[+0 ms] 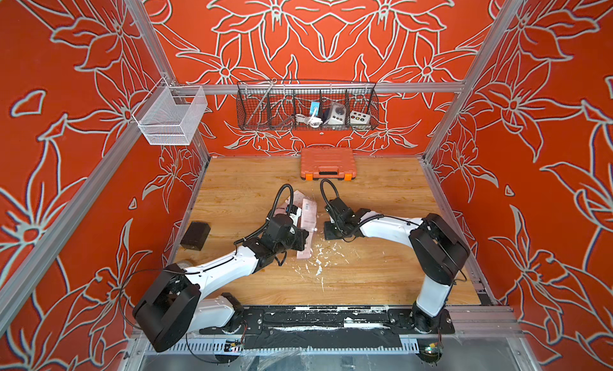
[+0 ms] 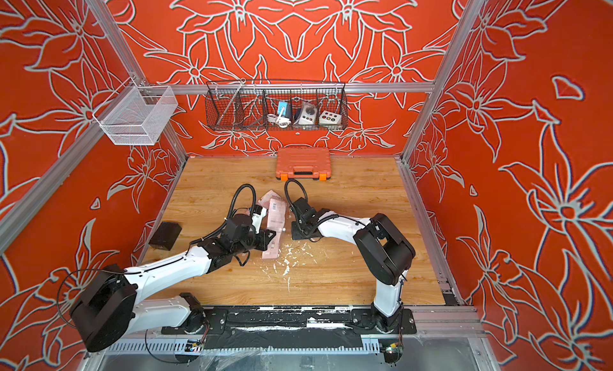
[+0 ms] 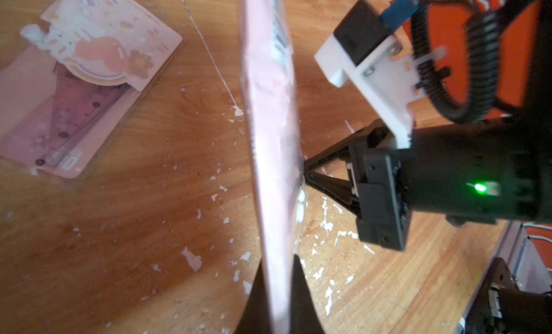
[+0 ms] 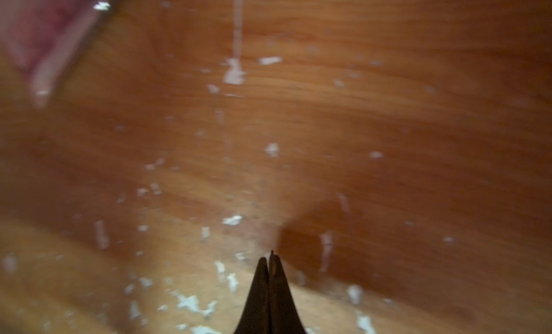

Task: Open the ruler set and take out the ruler
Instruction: Open the ruler set bag.

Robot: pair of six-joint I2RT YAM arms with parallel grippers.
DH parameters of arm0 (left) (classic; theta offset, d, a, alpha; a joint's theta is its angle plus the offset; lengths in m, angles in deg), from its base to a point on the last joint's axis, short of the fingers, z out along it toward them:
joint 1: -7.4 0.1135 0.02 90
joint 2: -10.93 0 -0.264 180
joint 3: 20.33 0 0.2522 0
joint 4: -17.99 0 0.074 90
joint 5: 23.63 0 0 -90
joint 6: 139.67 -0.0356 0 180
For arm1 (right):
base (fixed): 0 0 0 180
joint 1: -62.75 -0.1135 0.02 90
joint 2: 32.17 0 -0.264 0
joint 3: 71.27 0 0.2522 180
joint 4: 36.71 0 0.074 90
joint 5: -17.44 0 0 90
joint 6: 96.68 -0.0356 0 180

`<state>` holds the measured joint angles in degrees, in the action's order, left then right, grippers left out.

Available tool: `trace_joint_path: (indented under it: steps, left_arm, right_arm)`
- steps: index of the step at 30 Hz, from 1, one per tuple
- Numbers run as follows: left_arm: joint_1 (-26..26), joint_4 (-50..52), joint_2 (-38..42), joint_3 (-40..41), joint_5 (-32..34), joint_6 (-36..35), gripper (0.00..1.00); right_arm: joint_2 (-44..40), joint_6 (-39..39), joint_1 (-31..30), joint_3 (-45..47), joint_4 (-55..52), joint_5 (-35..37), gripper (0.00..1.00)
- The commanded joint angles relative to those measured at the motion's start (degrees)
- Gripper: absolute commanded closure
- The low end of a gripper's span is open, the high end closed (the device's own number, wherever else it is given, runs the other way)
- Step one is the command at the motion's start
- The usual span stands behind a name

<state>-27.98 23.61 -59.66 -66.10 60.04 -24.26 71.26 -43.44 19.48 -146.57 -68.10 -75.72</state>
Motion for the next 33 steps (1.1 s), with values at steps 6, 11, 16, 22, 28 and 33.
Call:
trace_joint_path:
  steps: [6,11,16,22,28,33]
  left_arm:
    - [0.0,-0.7,0.8,-0.6,-1.1,-0.9,1.0]
    - [1.3,-4.8,1.3,0.9,-5.0,-1.2,1.0]
    - [3.3,-7.8,0.5,0.4,-11.4,-0.6,1.0]
    - [3.3,-10.4,0.6,1.0,-13.9,-0.4,1.0]
    - [3.3,-9.8,2.1,1.4,-13.3,-0.4,1.0]
    - [3.3,-8.8,2.9,1.4,-12.5,-1.1,1.0]
  right_arm:
    - [-13.1,8.7,0.2,8.9,7.4,-2.7,0.95]
    - [-26.3,8.8,2.1,21.1,24.9,-14.4,0.29]
    - [-27.0,4.4,2.8,25.6,39.8,-26.8,0.14]
    - [-20.6,2.9,2.8,21.4,40.9,-30.6,0.18]
    - [-18.2,3.0,2.9,19.0,36.8,-27.4,0.5]
    - [-19.6,4.4,3.8,19.1,33.3,-25.9,0.62]
